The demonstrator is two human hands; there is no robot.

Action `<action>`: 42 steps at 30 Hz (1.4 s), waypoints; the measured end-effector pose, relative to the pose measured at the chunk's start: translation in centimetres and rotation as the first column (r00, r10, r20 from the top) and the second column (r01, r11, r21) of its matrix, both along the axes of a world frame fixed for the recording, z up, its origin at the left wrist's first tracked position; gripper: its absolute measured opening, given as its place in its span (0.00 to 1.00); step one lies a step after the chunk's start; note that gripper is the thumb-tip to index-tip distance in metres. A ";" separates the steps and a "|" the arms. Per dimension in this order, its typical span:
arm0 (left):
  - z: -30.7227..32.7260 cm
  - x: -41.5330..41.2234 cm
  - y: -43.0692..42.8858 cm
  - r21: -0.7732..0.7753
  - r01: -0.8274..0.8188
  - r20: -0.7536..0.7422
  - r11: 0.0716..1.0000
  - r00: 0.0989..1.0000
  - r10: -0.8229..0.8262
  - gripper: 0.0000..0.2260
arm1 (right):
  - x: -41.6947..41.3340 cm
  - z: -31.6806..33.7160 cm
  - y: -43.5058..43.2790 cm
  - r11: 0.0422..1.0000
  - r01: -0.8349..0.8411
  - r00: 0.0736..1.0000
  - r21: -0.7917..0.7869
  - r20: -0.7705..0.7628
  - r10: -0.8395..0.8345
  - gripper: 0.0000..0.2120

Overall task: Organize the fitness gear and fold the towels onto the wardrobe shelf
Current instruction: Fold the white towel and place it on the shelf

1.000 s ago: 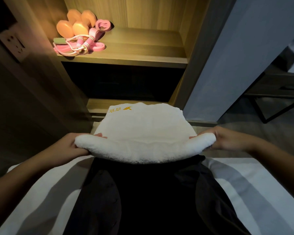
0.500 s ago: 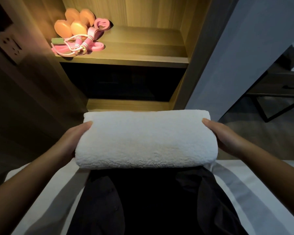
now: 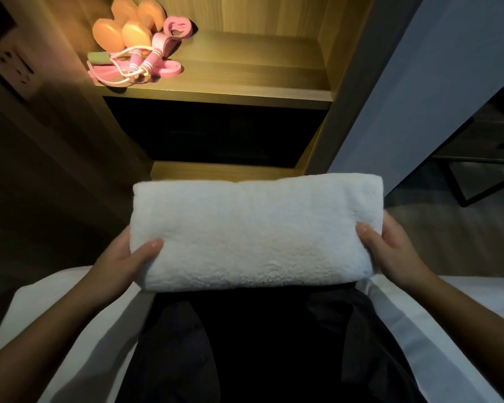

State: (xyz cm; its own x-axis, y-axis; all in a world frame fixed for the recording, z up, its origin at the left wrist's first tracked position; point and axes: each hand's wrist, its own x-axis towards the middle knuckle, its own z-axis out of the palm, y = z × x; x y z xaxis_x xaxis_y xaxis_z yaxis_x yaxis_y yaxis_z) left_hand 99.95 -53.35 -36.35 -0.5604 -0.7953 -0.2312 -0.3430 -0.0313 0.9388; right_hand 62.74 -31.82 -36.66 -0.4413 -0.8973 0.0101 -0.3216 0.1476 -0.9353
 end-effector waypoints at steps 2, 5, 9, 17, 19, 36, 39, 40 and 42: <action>0.3 -0.9 -0.2 -0.090 -0.030 -0.017 0.995 0.999 0.028 0.16 | -0.1 0.3 -0.9 0.997 0.020 0.999 -0.079 -0.042 -0.023 0.13; 0.3 -2.2 -1.1 -0.125 -0.049 0.008 0.991 0.999 0.051 0.20 | -0.7 0.0 -2.5 0.999 0.047 0.998 0.017 -0.050 -0.046 0.16; -1.2 -4.6 -3.6 0.046 -0.151 0.265 0.988 0.955 0.133 0.13 | -1.5 -0.9 -5.0 0.901 0.083 0.990 0.427 0.068 -0.124 0.11; -2.7 -5.7 -5.4 0.328 -0.370 0.401 0.869 0.888 0.227 0.12 | -3.8 -1.0 -7.2 0.795 -0.075 0.907 0.601 0.373 -0.196 0.15; -3.1 -5.4 -5.3 0.295 -0.369 0.379 0.881 0.892 0.246 0.11 | -4.9 -1.3 -5.4 0.863 -0.210 0.878 0.459 0.477 -0.040 0.24; -3.4 -5.4 -5.4 0.137 -0.341 0.420 0.930 0.870 0.257 0.15 | -2.2 -0.2 -4.4 0.780 -0.101 0.942 0.617 0.312 -0.125 0.19; -2.7 -5.9 -6.1 0.148 -0.287 0.373 0.947 0.903 0.215 0.18 | -3.0 0.9 -5.7 0.798 -0.097 0.911 0.595 0.376 -0.169 0.21; -2.3 -5.8 -6.4 0.216 -0.240 0.311 0.947 0.936 0.166 0.23 | -3.0 0.8 -6.0 0.805 -0.039 0.914 0.593 0.346 -0.211 0.20; -1.8 -5.6 -6.9 0.337 -0.127 0.221 0.933 0.974 0.053 0.29 | -2.4 -0.3 -6.3 0.798 0.088 0.936 0.596 0.225 -0.271 0.16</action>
